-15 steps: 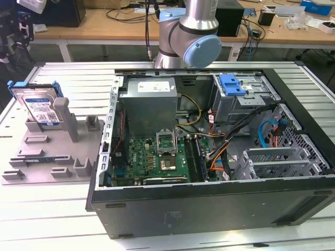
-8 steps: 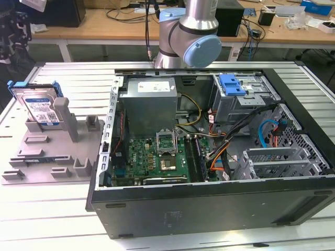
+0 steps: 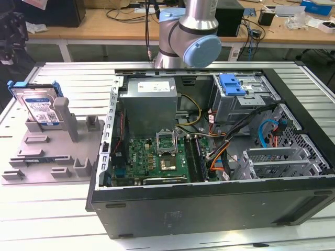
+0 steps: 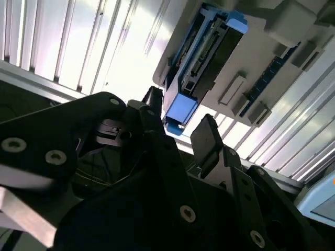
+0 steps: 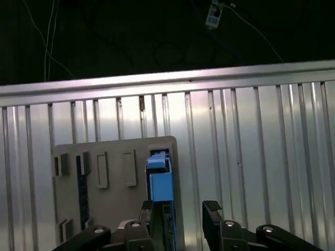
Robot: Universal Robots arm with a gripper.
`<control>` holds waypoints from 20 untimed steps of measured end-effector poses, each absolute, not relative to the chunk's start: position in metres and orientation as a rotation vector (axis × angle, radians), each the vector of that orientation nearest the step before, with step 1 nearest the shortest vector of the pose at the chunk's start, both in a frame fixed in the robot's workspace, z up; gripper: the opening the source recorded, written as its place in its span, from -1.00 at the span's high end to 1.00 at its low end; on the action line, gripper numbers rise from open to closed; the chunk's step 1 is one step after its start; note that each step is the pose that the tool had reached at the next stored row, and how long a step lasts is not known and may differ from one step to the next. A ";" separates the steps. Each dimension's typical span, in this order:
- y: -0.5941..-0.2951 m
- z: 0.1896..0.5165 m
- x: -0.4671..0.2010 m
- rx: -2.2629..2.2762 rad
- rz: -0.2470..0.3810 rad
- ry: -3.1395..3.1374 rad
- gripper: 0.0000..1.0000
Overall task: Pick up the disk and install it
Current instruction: 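Pick up the disk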
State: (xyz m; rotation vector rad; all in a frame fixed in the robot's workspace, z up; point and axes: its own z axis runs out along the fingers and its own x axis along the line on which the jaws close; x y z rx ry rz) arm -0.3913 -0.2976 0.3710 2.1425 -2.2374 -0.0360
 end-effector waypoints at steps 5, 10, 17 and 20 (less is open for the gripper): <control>-0.298 0.370 -0.391 2.247 -0.031 -2.130 0.00; -0.298 0.370 -0.391 2.253 -0.031 -2.123 0.00; -0.298 0.370 -0.391 2.247 -0.015 -2.119 0.00; -0.298 0.370 -0.391 2.245 -0.007 -2.116 0.00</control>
